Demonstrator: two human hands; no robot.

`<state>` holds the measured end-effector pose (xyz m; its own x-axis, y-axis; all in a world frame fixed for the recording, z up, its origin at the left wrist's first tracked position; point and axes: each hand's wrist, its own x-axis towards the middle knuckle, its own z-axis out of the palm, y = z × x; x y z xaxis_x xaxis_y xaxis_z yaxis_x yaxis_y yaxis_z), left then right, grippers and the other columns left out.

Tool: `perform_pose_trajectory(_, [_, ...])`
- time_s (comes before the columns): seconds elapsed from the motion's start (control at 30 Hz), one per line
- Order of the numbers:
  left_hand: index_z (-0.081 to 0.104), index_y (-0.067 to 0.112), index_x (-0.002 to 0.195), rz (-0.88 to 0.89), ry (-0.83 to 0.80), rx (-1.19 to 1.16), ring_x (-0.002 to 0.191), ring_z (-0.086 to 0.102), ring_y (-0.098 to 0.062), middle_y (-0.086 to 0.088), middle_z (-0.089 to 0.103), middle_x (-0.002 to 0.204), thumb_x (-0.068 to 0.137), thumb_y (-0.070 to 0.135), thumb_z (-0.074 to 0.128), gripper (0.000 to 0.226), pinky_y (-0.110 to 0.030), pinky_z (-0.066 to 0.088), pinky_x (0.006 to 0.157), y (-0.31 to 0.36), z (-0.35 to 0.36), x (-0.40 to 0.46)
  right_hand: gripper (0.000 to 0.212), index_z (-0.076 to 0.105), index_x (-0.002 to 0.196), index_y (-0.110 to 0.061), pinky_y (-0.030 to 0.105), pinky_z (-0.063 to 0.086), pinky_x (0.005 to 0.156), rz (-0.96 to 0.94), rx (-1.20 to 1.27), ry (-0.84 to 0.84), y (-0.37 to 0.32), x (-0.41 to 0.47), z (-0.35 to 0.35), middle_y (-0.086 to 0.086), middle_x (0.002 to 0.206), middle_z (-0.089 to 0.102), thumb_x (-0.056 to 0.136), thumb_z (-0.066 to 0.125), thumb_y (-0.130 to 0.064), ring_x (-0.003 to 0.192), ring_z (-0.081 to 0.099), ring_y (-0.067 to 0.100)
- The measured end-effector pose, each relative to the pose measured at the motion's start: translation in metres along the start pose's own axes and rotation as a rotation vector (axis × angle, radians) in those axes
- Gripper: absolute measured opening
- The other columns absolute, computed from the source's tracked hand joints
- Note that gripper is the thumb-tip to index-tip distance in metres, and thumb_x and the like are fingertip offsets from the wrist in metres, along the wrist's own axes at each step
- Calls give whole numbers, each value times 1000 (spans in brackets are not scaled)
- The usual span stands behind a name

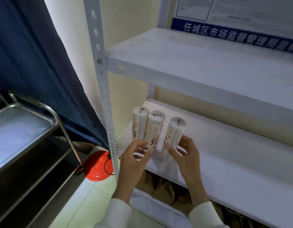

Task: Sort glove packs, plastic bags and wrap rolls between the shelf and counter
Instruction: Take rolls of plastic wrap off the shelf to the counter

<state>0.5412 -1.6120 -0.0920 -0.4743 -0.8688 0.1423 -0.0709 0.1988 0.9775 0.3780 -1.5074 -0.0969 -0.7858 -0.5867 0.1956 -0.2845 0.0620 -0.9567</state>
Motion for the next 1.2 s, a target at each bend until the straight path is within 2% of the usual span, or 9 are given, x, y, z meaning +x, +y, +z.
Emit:
perform_pose_trajectory(0.13, [69,39,109,59,-93,1,96,69,-3,22,72,102,89,33,80,23,-13,55,76,7,9,1,54,63,121,-37,20,58,96,-69,-99,74,-3,-7,-4,-31,112,70,75,91,-37,106,69,-4])
perform_pose_trajectory(0.37, [61,46,127,145,-169,-18,119,62,2,26,66,126,78,58,82,54,-14,54,93,26,28,0,54,65,125,-33,26,61,92,-133,-3,-14,-19,-22,-22,-17,120,74,77,88,-40,111,72,12])
perform_pose_trajectory(0.5, [52,70,119,194,-200,-78,112,63,12,40,65,117,69,76,77,56,-3,50,81,44,31,-6,46,66,120,-46,29,61,94,-125,-29,-123,-27,-28,-21,-17,119,74,79,85,-38,112,72,11])
perform_pose_trajectory(0.63, [60,57,116,233,-118,-81,104,68,7,34,69,112,69,67,83,53,-6,54,76,44,22,-9,32,69,123,-27,41,58,100,-133,38,-214,-27,-28,-27,-3,124,72,92,75,-34,120,68,24])
perform_pose_trajectory(0.73, [66,48,111,206,-53,-172,97,73,-2,21,75,106,69,56,85,47,-15,59,74,41,5,-7,34,69,123,-23,35,57,100,-113,126,-118,-30,-20,-24,-3,125,70,97,61,-44,121,66,22])
perform_pose_trajectory(0.83, [65,52,110,184,-47,-143,97,73,-2,21,75,106,67,57,85,48,-19,61,71,41,-18,-7,44,62,130,-31,27,57,100,-70,71,-75,-32,-9,-1,-17,128,68,92,74,-49,122,64,8])
perform_pose_trajectory(0.97, [62,63,106,187,-40,-48,96,72,1,26,73,105,66,63,82,45,-15,59,67,39,-46,-12,72,49,144,-32,26,49,103,7,15,-118,-28,-2,40,-18,138,60,82,85,-41,127,57,0])
perform_pose_trajectory(1.13, [63,62,104,74,-58,-24,93,73,1,23,74,101,66,65,83,43,-22,61,69,33,-67,-19,65,54,135,-30,40,57,103,52,-16,-54,-26,3,71,-18,123,67,81,90,-27,115,66,2])
perform_pose_trajectory(1.2, [64,60,104,56,-67,-20,93,72,4,25,74,102,68,64,85,41,-16,59,67,33,-69,-22,58,57,126,-30,41,59,101,35,-54,2,-27,6,74,-17,117,69,79,91,-28,109,68,4])
